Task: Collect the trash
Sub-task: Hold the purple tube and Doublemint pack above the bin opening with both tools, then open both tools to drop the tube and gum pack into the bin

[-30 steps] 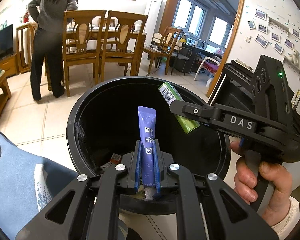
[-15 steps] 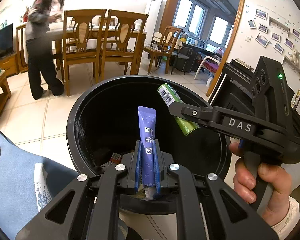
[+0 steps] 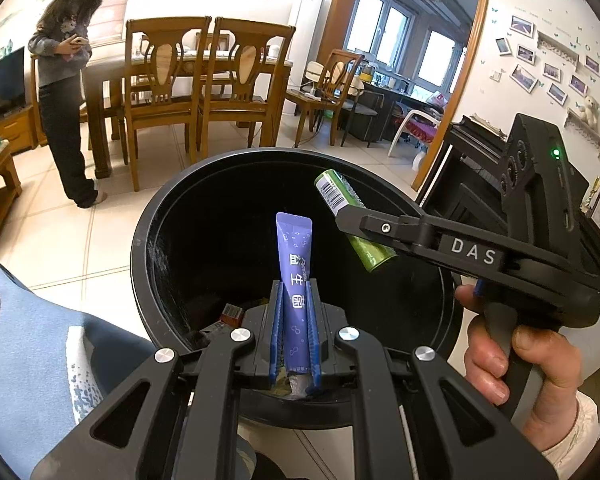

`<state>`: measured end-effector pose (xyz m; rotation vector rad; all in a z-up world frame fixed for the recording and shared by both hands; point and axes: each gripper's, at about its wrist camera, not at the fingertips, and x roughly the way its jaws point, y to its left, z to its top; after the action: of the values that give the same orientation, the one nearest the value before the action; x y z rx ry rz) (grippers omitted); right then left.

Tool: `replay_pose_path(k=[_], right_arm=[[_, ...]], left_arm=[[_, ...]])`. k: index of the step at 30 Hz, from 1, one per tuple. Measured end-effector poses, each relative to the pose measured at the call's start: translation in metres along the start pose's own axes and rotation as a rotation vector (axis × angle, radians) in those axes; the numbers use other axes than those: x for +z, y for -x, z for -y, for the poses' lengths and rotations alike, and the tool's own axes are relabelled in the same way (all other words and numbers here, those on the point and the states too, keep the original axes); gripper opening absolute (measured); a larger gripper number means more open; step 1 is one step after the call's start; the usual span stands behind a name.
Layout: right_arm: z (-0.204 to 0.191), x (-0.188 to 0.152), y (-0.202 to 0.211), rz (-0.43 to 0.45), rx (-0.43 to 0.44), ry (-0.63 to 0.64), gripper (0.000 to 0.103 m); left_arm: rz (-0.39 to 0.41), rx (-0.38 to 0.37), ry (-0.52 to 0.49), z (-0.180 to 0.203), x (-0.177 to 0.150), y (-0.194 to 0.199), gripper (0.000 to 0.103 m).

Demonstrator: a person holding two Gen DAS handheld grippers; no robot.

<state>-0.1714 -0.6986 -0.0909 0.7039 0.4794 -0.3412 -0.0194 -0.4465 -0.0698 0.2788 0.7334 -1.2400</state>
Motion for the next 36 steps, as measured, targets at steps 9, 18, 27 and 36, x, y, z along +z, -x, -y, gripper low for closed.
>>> replay_pose_path(k=[9, 18, 27, 36], right_arm=[[0.001, -0.007, -0.002, -0.003, -0.005, -0.002, 0.032], [0.000, -0.008, -0.002, -0.004, -0.007, -0.001, 0.032], [-0.001, -0.010, -0.003, -0.007, -0.008, 0.004, 0.032], [-0.002, -0.011, -0.004, -0.009, -0.003, 0.005, 0.032]], left_arm=[[-0.003, 0.001, -0.003, 0.002, -0.001, -0.002, 0.013], [-0.003, 0.001, -0.002, 0.003, 0.000, -0.002, 0.013], [-0.008, 0.002, -0.005, 0.003, -0.001, -0.002, 0.014], [-0.042, 0.030, -0.036, 0.008, -0.008, -0.008, 0.015]])
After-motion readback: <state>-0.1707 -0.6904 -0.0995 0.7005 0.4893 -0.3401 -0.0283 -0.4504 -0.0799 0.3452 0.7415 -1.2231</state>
